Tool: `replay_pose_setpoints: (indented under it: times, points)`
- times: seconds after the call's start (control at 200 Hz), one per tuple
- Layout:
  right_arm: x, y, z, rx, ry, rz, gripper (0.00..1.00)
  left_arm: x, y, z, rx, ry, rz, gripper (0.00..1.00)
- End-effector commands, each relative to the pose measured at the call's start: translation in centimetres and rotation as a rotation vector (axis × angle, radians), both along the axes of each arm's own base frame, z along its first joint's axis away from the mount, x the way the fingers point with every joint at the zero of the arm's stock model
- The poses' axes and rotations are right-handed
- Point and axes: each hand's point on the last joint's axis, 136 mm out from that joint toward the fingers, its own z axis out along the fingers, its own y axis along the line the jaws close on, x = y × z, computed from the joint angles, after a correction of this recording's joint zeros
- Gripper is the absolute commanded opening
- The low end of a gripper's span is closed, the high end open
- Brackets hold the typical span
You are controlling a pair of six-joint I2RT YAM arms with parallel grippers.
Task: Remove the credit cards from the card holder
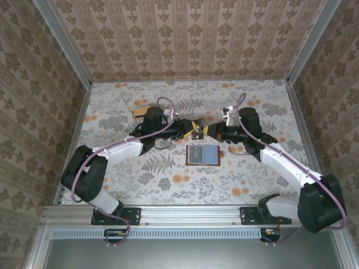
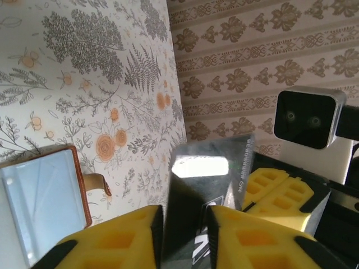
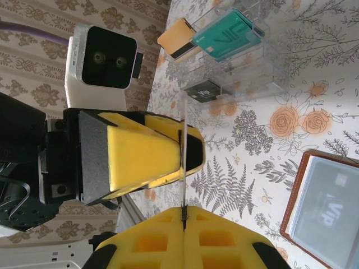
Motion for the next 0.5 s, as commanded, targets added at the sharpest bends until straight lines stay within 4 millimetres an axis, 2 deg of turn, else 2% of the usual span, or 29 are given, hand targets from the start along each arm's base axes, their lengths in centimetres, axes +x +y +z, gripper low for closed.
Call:
replay_pose_setpoints:
  times: [0.0,0.075,0.17,0.235,0.31,0.335,0.38,0.415,0.49]
  points:
    - [0.0,0.1,-0.4,0.015,0.007,0.013,0.0,-0.6,-0.3,0.9,-0.033,-0.024,-0.031,0.17]
    - [0.0,-0.1,-0.8,0.01,0.019,0.007,0.0,-0.6,-0.3,1.1,-0.032,-0.024,-0.036,0.0]
    - [0.1,-0.3,-1.2,0.001,0.027,0.002,0.0,-0.8,-0.3,1.0,-0.027,-0.021,-0.043,0.0]
    - [0.1,-0.4,-1.5,-0.01,0.032,0.001,0.21,-0.9,-0.2,1.0,-0.017,-0.027,-0.046,0.0]
    - [0.0,-0.5,-1.6,-0.026,0.031,0.0,0.33,-1.1,0.1,0.9,0.014,-0.037,-0.048,0.0]
    - [0.0,-0.7,-1.7,-0.032,0.032,-0.004,0.41,-1.1,0.3,0.8,0.028,-0.043,-0.049,0.0]
    - [0.0,-0.9,-1.8,-0.047,0.035,-0.014,0.63,-1.1,0.6,0.5,0.055,-0.048,-0.047,0.0]
    - [0.0,-1.2,-1.8,-0.062,0.029,-0.025,0.74,-1.1,1.0,0.3,0.083,-0.058,-0.047,0.0]
    - [0.0,-1.7,-1.8,-0.091,0.022,-0.041,0.86,-1.2,2.0,-0.2,0.174,-0.09,-0.05,0.0]
